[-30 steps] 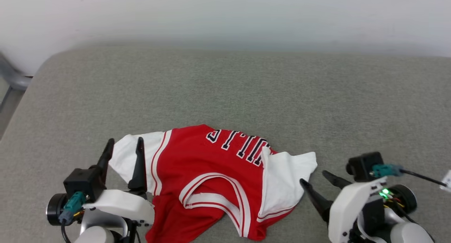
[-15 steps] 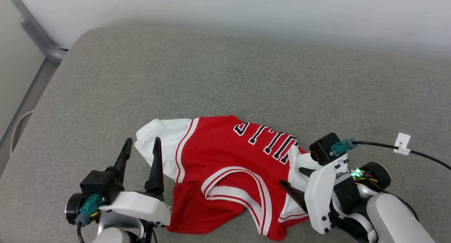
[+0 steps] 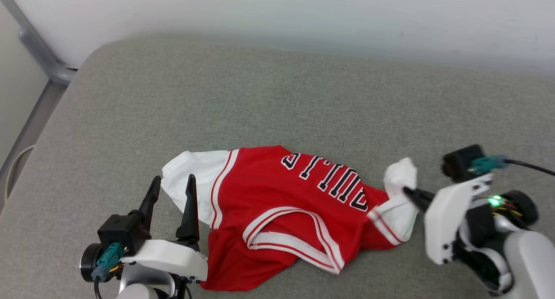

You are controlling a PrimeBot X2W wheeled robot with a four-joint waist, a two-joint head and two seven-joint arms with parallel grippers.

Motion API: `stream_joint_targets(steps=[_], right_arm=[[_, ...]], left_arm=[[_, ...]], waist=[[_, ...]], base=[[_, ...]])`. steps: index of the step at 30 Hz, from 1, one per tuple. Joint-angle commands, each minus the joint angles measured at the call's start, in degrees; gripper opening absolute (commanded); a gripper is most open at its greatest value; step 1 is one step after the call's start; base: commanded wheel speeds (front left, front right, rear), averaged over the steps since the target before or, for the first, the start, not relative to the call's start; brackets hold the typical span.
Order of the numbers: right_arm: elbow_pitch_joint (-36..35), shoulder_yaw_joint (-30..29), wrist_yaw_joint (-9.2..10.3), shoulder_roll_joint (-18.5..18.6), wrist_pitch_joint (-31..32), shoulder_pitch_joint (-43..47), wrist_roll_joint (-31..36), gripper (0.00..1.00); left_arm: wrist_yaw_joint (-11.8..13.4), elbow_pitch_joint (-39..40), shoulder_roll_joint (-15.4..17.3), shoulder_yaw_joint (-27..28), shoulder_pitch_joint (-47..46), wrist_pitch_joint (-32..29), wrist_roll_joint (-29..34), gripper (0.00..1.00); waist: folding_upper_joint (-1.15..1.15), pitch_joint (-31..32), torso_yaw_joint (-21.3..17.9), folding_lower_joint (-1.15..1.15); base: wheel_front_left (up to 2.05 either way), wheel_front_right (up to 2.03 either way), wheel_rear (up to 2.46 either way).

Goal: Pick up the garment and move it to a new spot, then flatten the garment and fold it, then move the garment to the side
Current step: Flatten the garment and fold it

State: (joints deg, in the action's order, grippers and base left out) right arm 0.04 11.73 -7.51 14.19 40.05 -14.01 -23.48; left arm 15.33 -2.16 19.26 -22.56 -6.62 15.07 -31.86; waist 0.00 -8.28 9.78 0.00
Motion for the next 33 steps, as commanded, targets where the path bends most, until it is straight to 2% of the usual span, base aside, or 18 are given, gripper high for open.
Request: stream_joint_targets(steps=[1, 5, 10, 14, 18, 19, 20, 21, 26, 33], right_arm=[[-0.45, -1.45, 0.04, -0.14, -0.52, 1.35, 0.35, 0.0], [-1.79, -10.5, 0.04, -1.81, -1.93, 6.05, 1.1, 0.0], [-0.71, -20.1, 0.04, -6.43, -4.46, 13.47, 1.03, 0.0], [1.87, -24.58, 0.04, -9.23, -7.25, 18.04, 0.05, 0.0], [5.91, -26.22, 0.04, -10.46, -11.05, 19.86, -1.07, 0.0], [6.83, -26.32, 0.04, -10.61, -11.91, 19.92, -1.2, 0.2], [7.53, -26.4, 0.04, -10.76, -13.06, 19.85, -1.47, 0.56], [8.1, -26.38, 0.05, -10.83, -14.37, 19.65, -1.48, 1.0], [8.75, -26.62, 0.04, -11.05, -22.74, 18.5, 1.04, 1.0], [4.38, -26.2, 0.04, -11.17, -35.81, 17.93, 6.69, 1.0]], left_arm=[[-0.17, -0.15, -0.13, 0.14, 0.54, 0.13, 0.34, 1.0], [-0.45, -0.38, -0.03, 0.47, 1.11, 0.13, 0.35, 1.0], [-0.69, -0.34, 0.28, 1.14, 1.61, 0.13, 0.11, 1.0], [-0.77, -0.39, 0.52, 1.64, 2.12, 0.13, -0.22, 1.0], [-0.75, -0.79, 0.87, 2.0, 2.64, -0.04, -0.66, 1.0], [-0.74, -0.82, 0.93, 2.05, 2.68, -0.09, -0.77, 1.0], [-0.7, -1.0, 1.03, 2.04, 2.73, -0.16, -0.88, 1.0], [-0.68, -1.18, 1.09, 2.06, 2.81, -0.22, -1.02, 1.0], [-0.8, -2.11, 1.28, 2.02, 3.17, -1.04, -1.68, 1.0], [-1.17, -2.01, 2.32, 2.53, 3.65, -3.8, -3.71, 1.0]], waist=[[0.0, 0.51, -0.54, 0.0], [0.0, 1.2, -1.65, 0.0], [0.0, 1.52, -2.66, 0.0], [0.0, 1.69, -3.4, 0.0], [0.0, 1.7, -4.13, 0.0], [0.0, 1.75, -4.26, 0.0], [0.0, 1.82, -4.36, 0.0], [0.0, 1.99, -4.46, 0.0], [0.0, 3.13, -4.59, 0.0], [0.0, 4.27, -4.89, 0.0]], base=[[0.0, 0.0, 0.0], [0.0, 0.0, 0.0], [0.0, 0.0, 0.0], [0.0, 0.0, 0.0], [0.0, 0.0, 0.0], [0.0, 0.0, 0.0], [0.0, 0.0, 0.0], [0.0, 0.0, 0.0], [0.0, 0.0, 0.0], [0.0, 0.0, 0.0]])
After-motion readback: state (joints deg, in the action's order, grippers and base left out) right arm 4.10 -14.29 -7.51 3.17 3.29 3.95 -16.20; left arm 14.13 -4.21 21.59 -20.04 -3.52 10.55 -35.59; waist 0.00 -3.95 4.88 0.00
